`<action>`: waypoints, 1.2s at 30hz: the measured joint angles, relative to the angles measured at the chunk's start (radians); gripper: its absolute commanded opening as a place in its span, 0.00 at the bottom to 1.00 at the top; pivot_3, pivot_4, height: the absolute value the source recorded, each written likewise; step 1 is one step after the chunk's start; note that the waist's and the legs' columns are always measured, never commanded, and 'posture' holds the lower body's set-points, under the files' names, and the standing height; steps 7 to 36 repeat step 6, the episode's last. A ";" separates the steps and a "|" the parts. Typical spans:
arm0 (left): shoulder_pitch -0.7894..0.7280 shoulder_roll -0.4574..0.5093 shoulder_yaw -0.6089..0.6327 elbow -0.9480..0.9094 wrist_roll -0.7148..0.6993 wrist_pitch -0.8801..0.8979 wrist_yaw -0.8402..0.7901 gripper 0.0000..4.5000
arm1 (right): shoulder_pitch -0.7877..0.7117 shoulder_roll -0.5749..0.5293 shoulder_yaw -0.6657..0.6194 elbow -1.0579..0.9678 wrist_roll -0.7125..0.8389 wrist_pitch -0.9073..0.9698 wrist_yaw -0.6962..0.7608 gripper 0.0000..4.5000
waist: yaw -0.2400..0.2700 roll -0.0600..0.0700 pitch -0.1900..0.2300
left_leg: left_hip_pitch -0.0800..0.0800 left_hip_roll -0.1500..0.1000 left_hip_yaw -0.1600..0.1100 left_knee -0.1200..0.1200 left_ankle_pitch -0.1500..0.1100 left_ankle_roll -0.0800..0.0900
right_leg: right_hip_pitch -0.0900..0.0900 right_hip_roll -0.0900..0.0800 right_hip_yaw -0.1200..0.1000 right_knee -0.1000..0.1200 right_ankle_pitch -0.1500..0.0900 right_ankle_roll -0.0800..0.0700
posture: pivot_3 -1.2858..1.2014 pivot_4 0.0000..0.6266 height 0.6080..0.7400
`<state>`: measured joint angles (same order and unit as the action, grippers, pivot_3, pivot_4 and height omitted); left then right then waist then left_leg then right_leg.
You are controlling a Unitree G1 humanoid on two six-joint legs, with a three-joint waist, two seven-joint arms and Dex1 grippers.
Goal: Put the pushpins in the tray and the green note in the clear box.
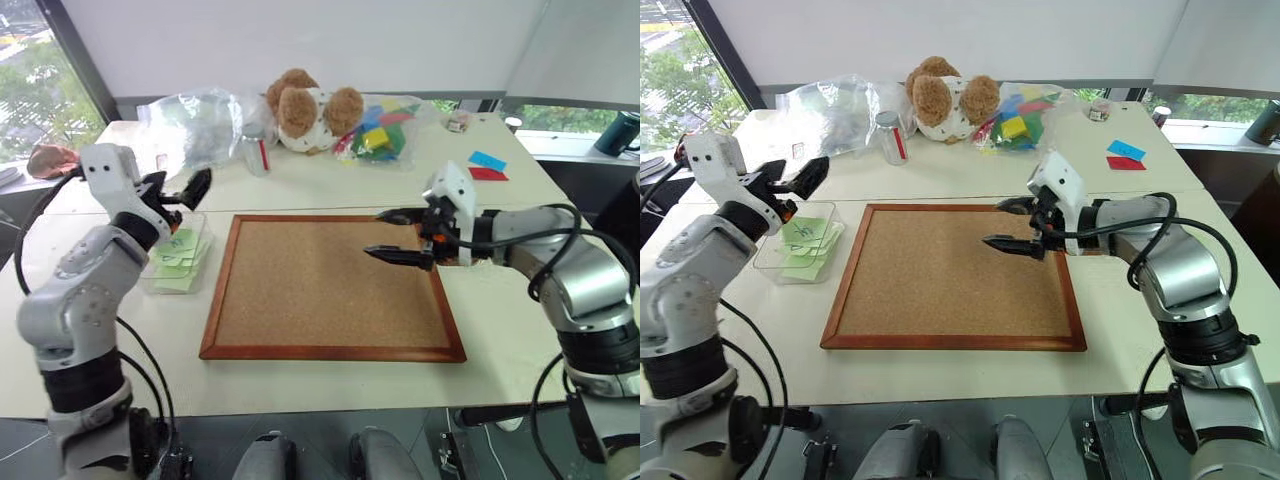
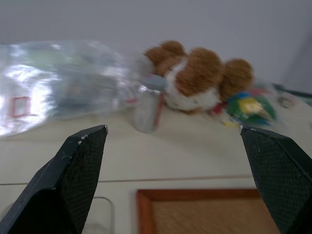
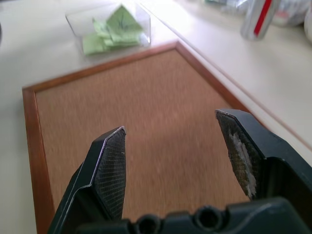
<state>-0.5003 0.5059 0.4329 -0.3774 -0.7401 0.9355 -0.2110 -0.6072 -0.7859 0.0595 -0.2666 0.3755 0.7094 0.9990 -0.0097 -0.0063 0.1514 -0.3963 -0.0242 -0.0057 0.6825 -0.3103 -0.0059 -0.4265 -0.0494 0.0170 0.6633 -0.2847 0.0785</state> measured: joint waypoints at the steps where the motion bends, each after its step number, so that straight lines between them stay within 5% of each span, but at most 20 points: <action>1: 0.009 0.031 -0.008 -0.013 -0.035 0.020 -0.043 0.99 | 0.017 -0.014 -0.003 0.000 0.000 -0.001 0.005 0.71 | -0.001 0.000 0.000 | 0.000 0.000 0.000 0.000 0.000 0.000 | 0.000 0.000 0.000 0.000 0.000 0.000 | 0.52 0.24 1.00; 6: 0.164 0.202 -0.090 -0.105 -0.165 0.065 -0.345 0.99 | 0.116 -0.072 -0.029 0.003 -0.001 -0.018 0.022 0.71 | -0.005 0.000 0.000 | 0.001 0.000 0.000 -0.002 0.000 0.000 | 0.000 0.000 0.000 -0.001 0.000 -0.001 | 0.52 0.24 1.00; 36: 0.164 0.202 -0.090 -0.105 -0.165 0.065 -0.345 0.99 | 0.116 -0.072 -0.029 0.003 -0.001 -0.018 0.022 0.71 | -0.005 0.000 0.000 | 0.001 0.000 0.000 -0.002 0.000 0.000 | 0.000 0.000 0.000 -0.001 0.000 -0.001 | 0.52 0.24 1.00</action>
